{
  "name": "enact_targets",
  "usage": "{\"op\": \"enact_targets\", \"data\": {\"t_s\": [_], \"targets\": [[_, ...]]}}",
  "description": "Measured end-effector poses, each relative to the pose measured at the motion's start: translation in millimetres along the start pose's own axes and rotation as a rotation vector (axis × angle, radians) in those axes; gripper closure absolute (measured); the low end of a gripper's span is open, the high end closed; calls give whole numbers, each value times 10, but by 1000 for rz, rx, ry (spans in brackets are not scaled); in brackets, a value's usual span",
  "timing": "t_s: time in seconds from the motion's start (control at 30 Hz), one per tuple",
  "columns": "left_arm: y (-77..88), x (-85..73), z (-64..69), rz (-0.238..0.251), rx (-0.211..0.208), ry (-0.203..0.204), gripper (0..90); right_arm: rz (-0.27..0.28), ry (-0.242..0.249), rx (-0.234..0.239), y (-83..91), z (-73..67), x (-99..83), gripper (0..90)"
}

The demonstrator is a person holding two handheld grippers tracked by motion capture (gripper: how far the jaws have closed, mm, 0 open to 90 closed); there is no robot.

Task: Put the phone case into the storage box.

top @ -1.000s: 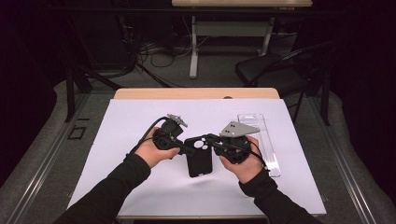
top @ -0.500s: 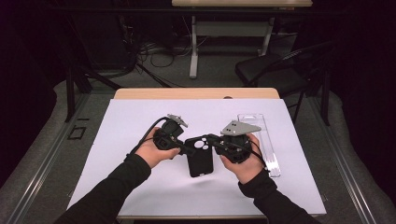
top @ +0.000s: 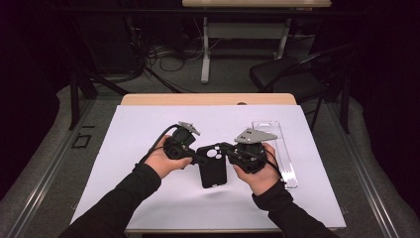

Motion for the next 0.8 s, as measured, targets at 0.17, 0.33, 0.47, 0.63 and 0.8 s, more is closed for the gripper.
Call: {"op": "enact_targets", "data": {"t_s": [0.17,0.33,0.47,0.63,0.8], "targets": [[-9,-2,3,-3,-3,1,812,-3,-12,1,-3,8,-9,843],[-12,-3,6,-4,-3,3,812,-11,-19,1,0,7,-13,844],[-13,-3,5,-5,-2,4,812,-14,-20,4,-3,13,-12,844],[-14,-3,2,-5,-1,7,811,-12,-29,7,-7,15,-13,845],[-6,9,1,6,-1,9,809,-7,-33,4,-5,21,-7,847]]}}
Point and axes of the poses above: each handheld gripper's, and its own axes: y roughly backward along the jaws, x roughly out of its top, z roughly to its right, the point moved 9 cm from there along -y, roughly forward along the jaws, and after that the axes turned 4 degrees about -y, right-handed, at the moved point
